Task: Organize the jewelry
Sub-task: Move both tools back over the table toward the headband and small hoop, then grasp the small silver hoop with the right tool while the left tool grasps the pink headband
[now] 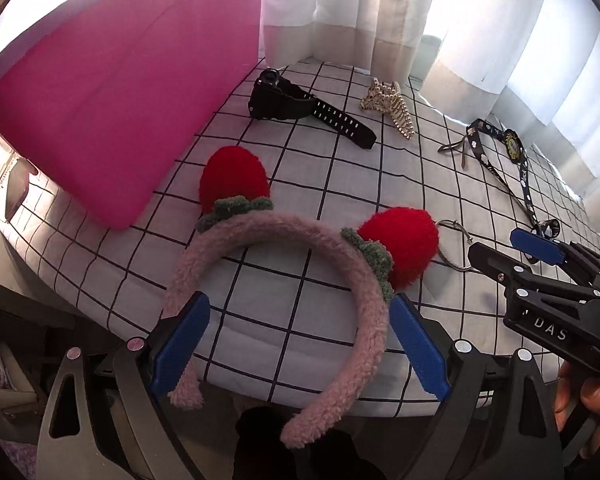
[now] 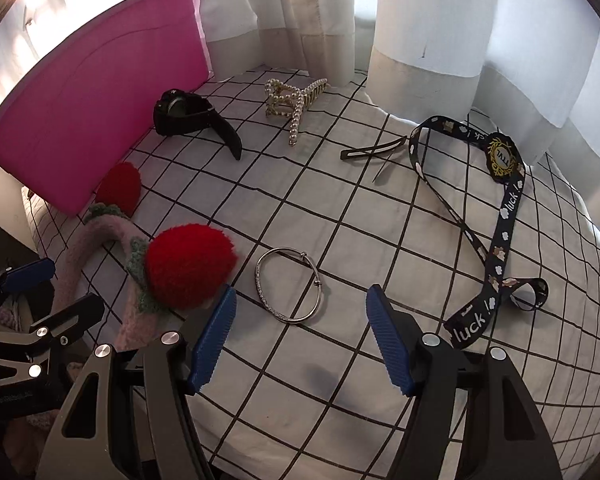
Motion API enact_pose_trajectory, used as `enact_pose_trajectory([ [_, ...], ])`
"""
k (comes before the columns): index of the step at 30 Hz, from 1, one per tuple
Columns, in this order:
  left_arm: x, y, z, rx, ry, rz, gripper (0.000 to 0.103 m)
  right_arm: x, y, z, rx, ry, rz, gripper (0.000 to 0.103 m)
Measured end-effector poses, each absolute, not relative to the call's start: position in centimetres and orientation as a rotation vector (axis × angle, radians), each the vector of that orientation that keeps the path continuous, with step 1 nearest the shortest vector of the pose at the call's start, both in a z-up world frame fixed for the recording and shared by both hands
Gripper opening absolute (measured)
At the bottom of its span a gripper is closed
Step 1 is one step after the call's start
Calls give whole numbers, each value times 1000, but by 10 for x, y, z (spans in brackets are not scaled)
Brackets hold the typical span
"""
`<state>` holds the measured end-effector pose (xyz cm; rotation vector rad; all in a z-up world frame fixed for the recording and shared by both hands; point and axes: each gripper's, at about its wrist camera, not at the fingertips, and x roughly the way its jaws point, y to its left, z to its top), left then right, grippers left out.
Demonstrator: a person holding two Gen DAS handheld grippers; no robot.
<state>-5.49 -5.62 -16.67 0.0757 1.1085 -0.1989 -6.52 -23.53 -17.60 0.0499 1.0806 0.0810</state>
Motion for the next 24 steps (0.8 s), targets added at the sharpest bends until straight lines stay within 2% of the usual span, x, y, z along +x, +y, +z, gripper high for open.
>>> enact_pose_trajectory([
  [10,-52,-68,-187,61,1122,-160,89,-54,-235,-206,2,1099,156,65],
  [24,-46,-81,-214,89,1133,-131,91,-55,-228,-212,-96,1042,137,67],
])
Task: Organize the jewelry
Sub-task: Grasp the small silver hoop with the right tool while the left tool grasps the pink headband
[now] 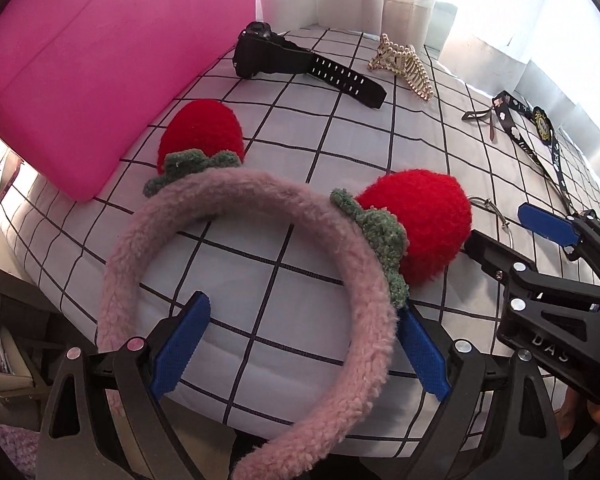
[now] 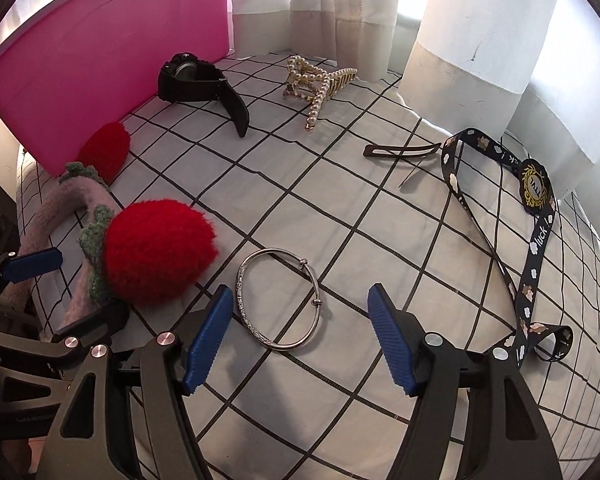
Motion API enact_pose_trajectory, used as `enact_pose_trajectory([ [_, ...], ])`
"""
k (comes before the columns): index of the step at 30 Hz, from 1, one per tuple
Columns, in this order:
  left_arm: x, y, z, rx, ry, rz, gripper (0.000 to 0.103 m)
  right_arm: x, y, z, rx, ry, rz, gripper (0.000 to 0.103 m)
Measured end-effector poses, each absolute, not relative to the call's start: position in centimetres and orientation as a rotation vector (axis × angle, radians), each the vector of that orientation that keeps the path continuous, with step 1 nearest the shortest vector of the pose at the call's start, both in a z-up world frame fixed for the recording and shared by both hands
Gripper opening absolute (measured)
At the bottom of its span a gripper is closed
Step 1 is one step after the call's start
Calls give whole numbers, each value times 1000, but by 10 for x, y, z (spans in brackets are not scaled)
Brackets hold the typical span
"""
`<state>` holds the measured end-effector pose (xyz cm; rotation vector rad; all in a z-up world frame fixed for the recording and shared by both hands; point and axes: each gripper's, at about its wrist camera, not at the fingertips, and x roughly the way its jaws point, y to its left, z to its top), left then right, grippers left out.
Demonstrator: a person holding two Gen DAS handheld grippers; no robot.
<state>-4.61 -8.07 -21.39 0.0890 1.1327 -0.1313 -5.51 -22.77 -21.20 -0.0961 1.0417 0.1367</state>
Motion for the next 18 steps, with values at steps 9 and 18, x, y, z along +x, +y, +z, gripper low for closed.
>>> enact_pose_trajectory([
  [9,-43,-79,-218,73,1094,-116,97,-54,-229,-212,-96,1024,126,71],
  [18,-49,-85,-211,91,1071,-164,68,-60,-219,-207,-111,1012,140,43],
])
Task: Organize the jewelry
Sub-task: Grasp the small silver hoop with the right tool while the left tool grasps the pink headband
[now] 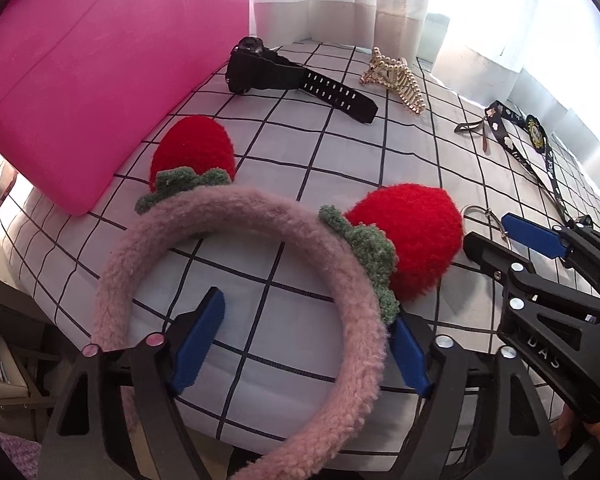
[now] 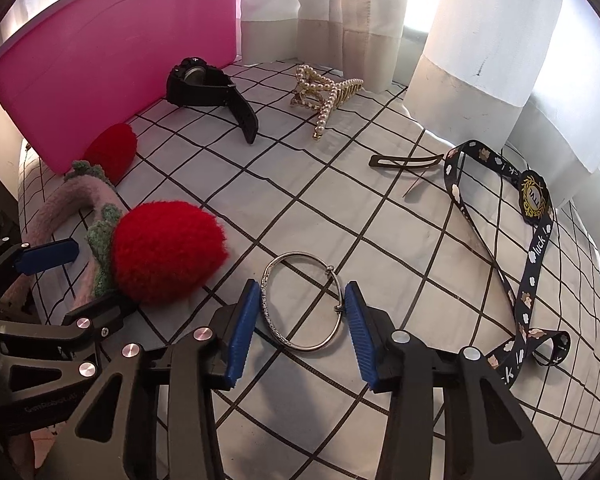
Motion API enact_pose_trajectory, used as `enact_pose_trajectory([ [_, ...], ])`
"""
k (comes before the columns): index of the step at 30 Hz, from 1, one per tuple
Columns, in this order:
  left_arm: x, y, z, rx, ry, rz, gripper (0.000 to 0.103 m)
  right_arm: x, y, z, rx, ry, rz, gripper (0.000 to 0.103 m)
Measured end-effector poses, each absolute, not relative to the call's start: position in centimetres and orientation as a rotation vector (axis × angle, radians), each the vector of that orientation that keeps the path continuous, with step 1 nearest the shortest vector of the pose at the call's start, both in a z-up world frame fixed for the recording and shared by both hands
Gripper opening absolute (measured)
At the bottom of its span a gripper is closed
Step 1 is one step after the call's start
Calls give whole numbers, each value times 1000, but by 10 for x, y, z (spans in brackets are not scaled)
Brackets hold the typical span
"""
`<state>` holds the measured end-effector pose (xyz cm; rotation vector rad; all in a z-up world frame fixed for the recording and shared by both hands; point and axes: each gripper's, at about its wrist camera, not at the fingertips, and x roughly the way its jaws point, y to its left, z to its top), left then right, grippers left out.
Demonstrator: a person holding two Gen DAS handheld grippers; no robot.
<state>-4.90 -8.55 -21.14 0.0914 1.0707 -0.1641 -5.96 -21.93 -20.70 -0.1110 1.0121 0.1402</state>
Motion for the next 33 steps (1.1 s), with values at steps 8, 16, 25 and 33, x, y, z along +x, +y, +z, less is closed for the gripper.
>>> enact_pose_trajectory([
  [8,-52,-98,-205,126,1066,-203,13,-63,-223,-205,-75,1005,127,42],
  [16,-57,-96,-191,133,1018,-205,11,-69,-233,-203,-47,1001,110,42],
  [25,-60,-99,-159,132,946,-218,11,-72,-240,-185,-28,973,88,42],
  [33,-66,-103,-121,139,854,-235,11,-74,-245,-151,-26,912,68,42],
])
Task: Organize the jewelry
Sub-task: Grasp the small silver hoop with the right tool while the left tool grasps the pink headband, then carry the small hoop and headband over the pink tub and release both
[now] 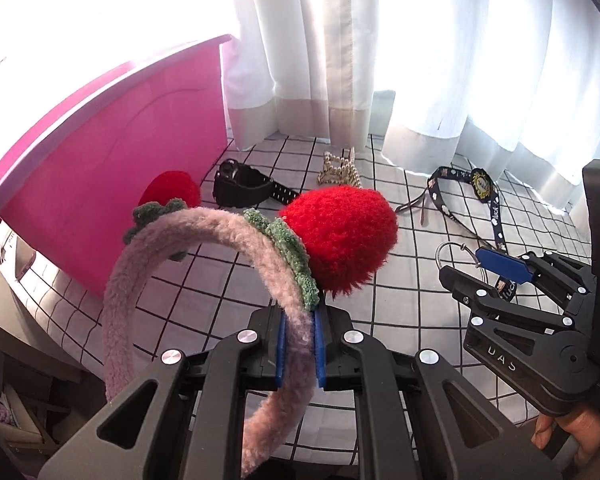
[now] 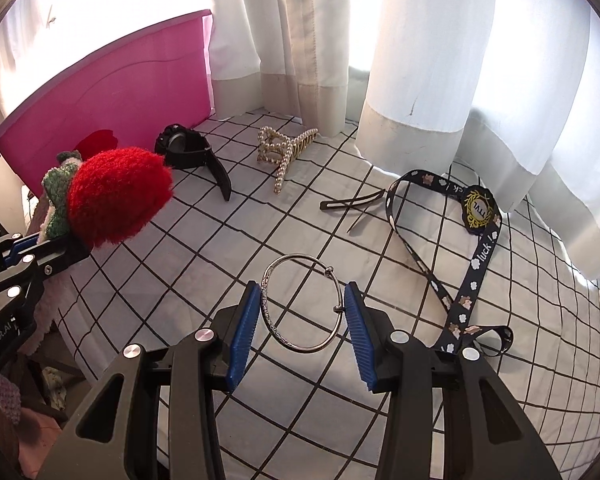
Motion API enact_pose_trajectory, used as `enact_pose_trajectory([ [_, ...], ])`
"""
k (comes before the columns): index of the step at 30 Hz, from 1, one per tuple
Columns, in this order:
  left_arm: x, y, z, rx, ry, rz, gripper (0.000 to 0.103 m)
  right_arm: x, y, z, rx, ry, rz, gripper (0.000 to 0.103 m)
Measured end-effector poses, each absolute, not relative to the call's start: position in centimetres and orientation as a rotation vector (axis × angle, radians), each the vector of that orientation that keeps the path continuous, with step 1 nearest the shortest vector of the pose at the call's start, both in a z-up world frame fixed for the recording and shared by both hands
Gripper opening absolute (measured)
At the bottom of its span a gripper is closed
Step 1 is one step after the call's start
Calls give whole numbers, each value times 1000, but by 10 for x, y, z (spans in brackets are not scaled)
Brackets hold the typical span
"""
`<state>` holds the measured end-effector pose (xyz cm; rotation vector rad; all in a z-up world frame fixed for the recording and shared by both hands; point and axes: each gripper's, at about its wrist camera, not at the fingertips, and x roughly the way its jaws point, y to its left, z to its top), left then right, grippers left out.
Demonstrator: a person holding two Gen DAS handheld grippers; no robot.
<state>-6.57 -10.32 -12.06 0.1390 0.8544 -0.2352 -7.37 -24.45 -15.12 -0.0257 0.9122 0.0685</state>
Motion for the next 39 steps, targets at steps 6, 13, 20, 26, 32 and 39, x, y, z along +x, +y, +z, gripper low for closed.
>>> enact_pose_trajectory([
  [6,-74,-111,-97,136,815,-263,11,-77,-250,-125,-26,866,47,42],
  [13,-84,-120,-72,143,767,-288,11,-86,-260,-100,-35,831,20,42],
  [20,-86,-119,-35,144,676,-280,11,-91,-261,-68,-43,780,24,42],
  [26,-83,-115,5,137,599,-269,11,-88,-254,-31,-60,716,34,42],
  [32,-78,-102,45,111,531,-243,11,-78,-238,6,-80,644,65,42],
  [39,-62,-59,85,91,457,-149,11,-52,-196,42,-109,565,142,42],
])
